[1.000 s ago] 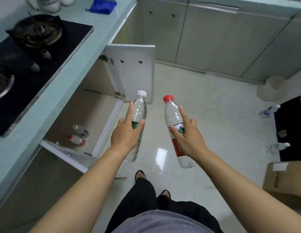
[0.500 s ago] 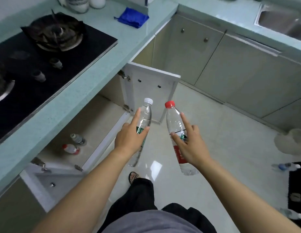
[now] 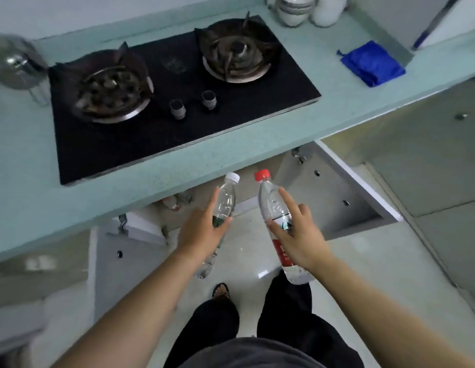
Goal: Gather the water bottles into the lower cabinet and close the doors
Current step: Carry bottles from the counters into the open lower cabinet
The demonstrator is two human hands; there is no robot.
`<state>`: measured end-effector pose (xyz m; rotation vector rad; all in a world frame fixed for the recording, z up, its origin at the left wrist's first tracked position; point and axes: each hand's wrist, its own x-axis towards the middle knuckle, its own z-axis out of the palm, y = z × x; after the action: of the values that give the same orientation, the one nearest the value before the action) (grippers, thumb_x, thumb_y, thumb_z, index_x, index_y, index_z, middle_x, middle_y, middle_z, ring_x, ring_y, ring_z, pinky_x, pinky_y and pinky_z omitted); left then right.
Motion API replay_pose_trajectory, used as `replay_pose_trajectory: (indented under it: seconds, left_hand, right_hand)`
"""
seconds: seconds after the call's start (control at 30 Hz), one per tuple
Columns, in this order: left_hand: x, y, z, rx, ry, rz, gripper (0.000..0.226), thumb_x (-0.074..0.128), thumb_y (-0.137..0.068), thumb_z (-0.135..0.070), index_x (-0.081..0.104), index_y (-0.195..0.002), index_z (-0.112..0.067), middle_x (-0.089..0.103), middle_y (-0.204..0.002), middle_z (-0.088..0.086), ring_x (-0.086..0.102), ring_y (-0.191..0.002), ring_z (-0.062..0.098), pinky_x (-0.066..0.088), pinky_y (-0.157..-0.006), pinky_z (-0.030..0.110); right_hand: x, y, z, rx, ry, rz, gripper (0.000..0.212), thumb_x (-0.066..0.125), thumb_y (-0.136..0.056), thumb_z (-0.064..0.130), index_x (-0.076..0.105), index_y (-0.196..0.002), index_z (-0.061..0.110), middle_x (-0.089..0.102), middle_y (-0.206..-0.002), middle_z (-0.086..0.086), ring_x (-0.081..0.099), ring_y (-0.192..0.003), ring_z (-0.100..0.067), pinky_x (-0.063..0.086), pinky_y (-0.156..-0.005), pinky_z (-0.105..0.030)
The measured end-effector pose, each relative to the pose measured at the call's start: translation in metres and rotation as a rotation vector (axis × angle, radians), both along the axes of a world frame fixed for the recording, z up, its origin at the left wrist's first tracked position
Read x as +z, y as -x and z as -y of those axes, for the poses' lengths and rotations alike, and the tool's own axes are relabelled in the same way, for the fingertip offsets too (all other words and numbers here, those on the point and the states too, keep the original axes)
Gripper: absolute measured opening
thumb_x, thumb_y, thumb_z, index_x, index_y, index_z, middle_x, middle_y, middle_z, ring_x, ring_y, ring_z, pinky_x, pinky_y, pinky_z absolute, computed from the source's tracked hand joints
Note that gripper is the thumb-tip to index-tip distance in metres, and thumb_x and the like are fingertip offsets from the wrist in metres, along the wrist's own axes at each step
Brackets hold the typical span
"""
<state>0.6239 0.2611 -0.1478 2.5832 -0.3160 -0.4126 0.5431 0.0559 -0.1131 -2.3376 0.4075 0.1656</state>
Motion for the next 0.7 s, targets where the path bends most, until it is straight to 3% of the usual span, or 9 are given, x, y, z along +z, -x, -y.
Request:
replay_pose_trajectory:
  seconds: [0.27,0.53,0.7]
  left_hand:
    - [-0.06,0.0,0.004,0.263,-0.144,-0.104,0.071,0.04,-0.085,-0.061,-0.004,-0.14,-0.053,0.052,-0.091,0.008,0.056,-0.073,0.026,0.048,-0.061,0.034]
    - [-0.178,-0.038,-0.011,0.296,-0.198,-0.167,0.072,0.046,-0.088,-0.054,-0.001,-0.141,-0.051,0.046,-0.085,0.003,0.05,-0.066,0.02,0.043,-0.062,0.031]
    - [-0.275,-0.072,-0.025,0.286,-0.205,-0.143,0.076,0.048,-0.086,-0.055,-0.005,-0.141,-0.052,0.049,-0.086,0.005,0.053,-0.069,0.022,0.047,-0.065,0.033]
  right_hand:
    - [-0.069,-0.066,0.032,0.438,-0.039,-0.158,0.069,0.05,-0.089,0.047,0.005,-0.141,0.051,0.039,-0.118,-0.002,0.057,-0.077,-0.02,0.051,-0.078,-0.04]
    - [-0.206,-0.115,0.027,0.537,0.041,-0.213,0.07,0.047,-0.09,0.048,0.0,-0.141,0.052,0.041,-0.114,-0.001,0.059,-0.083,-0.024,0.05,-0.077,-0.039]
    - [-0.308,-0.148,0.014,0.58,0.038,-0.126,0.071,0.047,-0.091,0.046,-0.006,-0.136,0.058,0.04,-0.107,0.001,0.058,-0.07,-0.019,0.051,-0.069,-0.034]
